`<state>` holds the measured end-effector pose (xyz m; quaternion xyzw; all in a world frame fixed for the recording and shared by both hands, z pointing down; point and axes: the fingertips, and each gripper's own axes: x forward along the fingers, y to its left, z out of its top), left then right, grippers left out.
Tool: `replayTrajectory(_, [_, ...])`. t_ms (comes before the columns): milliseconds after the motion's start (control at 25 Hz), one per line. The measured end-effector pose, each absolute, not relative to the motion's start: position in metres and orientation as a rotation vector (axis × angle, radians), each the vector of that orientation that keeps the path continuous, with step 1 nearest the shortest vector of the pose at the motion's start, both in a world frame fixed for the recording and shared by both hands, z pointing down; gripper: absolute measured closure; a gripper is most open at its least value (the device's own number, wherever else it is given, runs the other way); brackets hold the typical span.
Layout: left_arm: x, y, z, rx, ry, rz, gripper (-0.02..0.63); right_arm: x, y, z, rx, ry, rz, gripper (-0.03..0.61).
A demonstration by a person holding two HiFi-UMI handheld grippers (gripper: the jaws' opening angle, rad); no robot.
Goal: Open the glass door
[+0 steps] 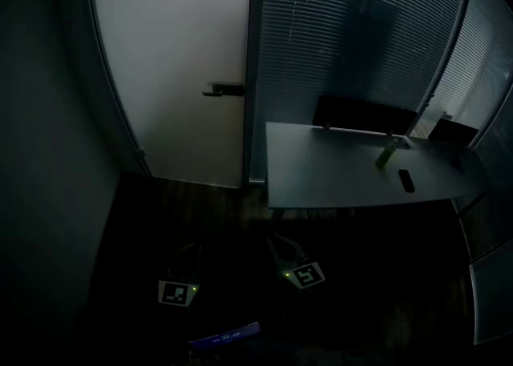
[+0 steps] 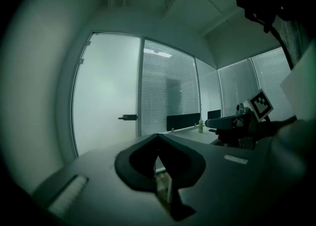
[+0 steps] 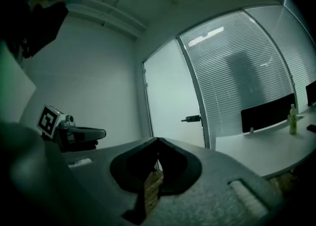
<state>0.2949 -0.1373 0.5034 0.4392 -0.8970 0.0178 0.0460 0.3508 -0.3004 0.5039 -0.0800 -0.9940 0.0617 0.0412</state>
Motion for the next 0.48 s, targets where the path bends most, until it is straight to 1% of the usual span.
replayTrajectory(480, [0.285, -0.088, 0.519, 1.351, -2.710, 0.053, 0.611, 0.343, -0.247, 0.515, -0.215, -3.017, 0.206, 0.577])
